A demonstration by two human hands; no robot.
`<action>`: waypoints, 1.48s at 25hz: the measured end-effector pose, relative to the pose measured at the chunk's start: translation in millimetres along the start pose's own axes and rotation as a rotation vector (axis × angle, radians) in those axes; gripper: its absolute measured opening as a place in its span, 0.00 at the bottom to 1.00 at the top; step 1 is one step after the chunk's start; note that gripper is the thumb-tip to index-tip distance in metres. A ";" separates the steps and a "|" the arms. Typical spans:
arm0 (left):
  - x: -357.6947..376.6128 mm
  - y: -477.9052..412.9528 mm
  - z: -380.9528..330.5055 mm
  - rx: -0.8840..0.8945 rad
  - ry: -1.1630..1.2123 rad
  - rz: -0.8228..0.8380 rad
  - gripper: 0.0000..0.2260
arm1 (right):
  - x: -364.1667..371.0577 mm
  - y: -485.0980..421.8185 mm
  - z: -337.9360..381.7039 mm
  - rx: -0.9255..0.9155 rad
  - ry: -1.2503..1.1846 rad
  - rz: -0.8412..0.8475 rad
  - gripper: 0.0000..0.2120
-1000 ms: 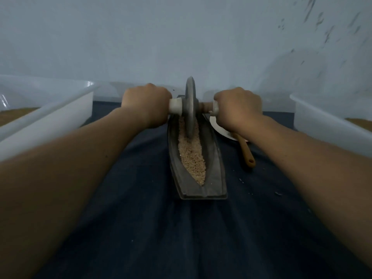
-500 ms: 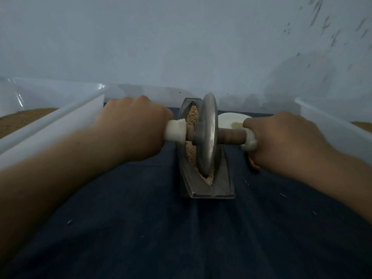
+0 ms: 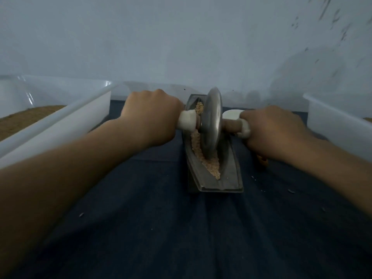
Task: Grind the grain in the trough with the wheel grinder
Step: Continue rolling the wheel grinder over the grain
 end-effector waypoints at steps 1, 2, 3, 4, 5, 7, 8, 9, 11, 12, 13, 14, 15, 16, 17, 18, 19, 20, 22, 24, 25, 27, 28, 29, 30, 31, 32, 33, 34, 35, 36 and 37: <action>-8.5 16.6 0.4 0.043 0.024 -0.047 0.05 | -12.4 16.1 -1.0 -0.045 0.019 -0.061 0.10; -18.1 31.1 1.6 0.077 0.050 -0.105 0.06 | -25.3 28.7 -2.3 -0.089 0.040 -0.133 0.12; -25.5 40.0 4.8 0.090 0.071 -0.152 0.08 | -35.6 36.4 -2.0 -0.124 0.060 -0.190 0.17; -27.3 41.6 7.3 0.085 0.083 -0.165 0.09 | -41.2 38.5 -0.8 -0.133 0.084 -0.199 0.21; -22.3 38.2 7.5 0.061 0.079 -0.147 0.09 | -41.8 34.5 2.0 -0.129 0.110 -0.173 0.22; 1.8 24.3 5.1 -0.029 0.062 -0.100 0.05 | -25.3 13.8 11.2 -0.072 0.173 -0.123 0.17; 14.3 10.2 2.2 -0.067 0.038 -0.098 0.03 | -13.2 -3.8 14.7 -0.039 0.179 -0.126 0.15; 24.2 -5.5 0.1 -0.097 0.024 -0.094 0.03 | -3.9 -23.3 18.4 -0.004 0.158 -0.120 0.11; 37.5 -31.2 0.9 -0.144 0.065 -0.062 0.05 | 5.2 -55.3 23.0 0.055 0.146 -0.083 0.05; 41.1 -39.2 2.6 -0.157 0.099 -0.043 0.06 | 3.6 -65.4 24.2 0.067 0.148 -0.067 0.06; 41.4 -41.4 3.7 -0.159 0.120 -0.028 0.07 | -0.4 -68.9 25.2 0.061 0.154 -0.062 0.07; 39.3 -37.5 3.5 -0.151 0.127 -0.012 0.07 | -2.9 -64.8 25.0 0.036 0.153 -0.049 0.06; 34.6 -28.7 2.9 -0.124 0.127 0.008 0.06 | -4.4 -54.0 23.9 0.003 0.137 -0.026 0.05; 27.7 -16.6 1.9 -0.086 0.128 0.034 0.06 | -6.8 -39.5 21.9 -0.033 0.115 -0.001 0.06; 18.6 -1.9 2.4 -0.047 0.133 0.057 0.05 | -11.1 -23.2 18.7 -0.065 0.097 -0.002 0.07; 7.6 13.3 3.4 -0.011 0.140 0.065 0.05 | -17.1 -6.9 14.3 -0.091 0.084 -0.022 0.06; -5.5 27.7 4.0 0.021 0.142 0.046 0.05 | -24.7 7.1 9.6 -0.111 0.071 -0.041 0.07; -18.2 39.7 5.7 0.043 0.140 0.001 0.06 | -32.0 16.2 6.0 -0.127 0.055 -0.052 0.10; -31.2 47.1 9.1 0.060 0.125 -0.076 0.05 | -36.1 22.0 0.6 -0.118 0.008 -0.037 0.14; -20.5 37.5 7.2 0.012 0.087 -0.047 0.04 | -29.1 19.6 5.2 -0.074 0.051 -0.099 0.11; -8.0 26.4 4.4 -0.026 0.059 -0.035 0.04 | -21.4 13.2 9.6 -0.040 0.101 -0.142 0.11; 15.0 -5.2 -1.9 -0.084 -0.011 -0.012 0.05 | 0.3 -13.3 13.9 0.027 0.099 -0.113 0.13; 22.2 -21.1 -3.5 -0.107 -0.015 0.002 0.05 | 8.6 -29.3 14.7 0.061 0.071 -0.088 0.12; 26.4 -35.0 -3.2 -0.117 0.001 0.017 0.06 | 13.1 -43.5 14.2 0.093 0.048 -0.059 0.09; 28.1 -44.7 -2.2 -0.117 0.025 0.032 0.07 | 13.1 -53.7 13.3 0.112 0.024 -0.043 0.07; 27.4 -47.4 -1.7 -0.112 0.042 0.047 0.07 | 11.7 -57.8 13.3 0.114 0.020 -0.029 0.05; 24.7 -43.4 -1.9 -0.098 0.050 0.062 0.07 | 9.1 -55.1 13.9 0.093 0.022 -0.016 0.04; 20.5 -33.2 -3.0 -0.076 0.059 0.082 0.07 | 5.1 -45.1 15.2 0.056 0.027 0.011 0.05; 15.6 -18.9 -3.0 -0.052 0.071 0.099 0.06 | 1.1 -31.1 15.2 0.006 0.035 0.016 0.05; 9.4 -2.8 -2.7 -0.030 0.085 0.100 0.06 | -6.3 -13.9 13.4 -0.033 0.047 -0.006 0.05; 1.0 12.9 -0.8 -0.004 0.105 0.077 0.04 | -16.7 3.4 11.6 -0.060 0.056 -0.056 0.09; -8.9 25.2 1.8 0.024 0.123 0.034 0.04 | -28.8 17.7 10.2 -0.085 0.057 -0.119 0.13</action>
Point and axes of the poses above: each hand's wrist, its own y-axis away from the middle knuckle, its own x-axis out of the palm, z = x × y, the point moved 4 cm from there along -y, towards the middle knuckle, and after that the axes turned 5 degrees about y, right-handed, at the moved point
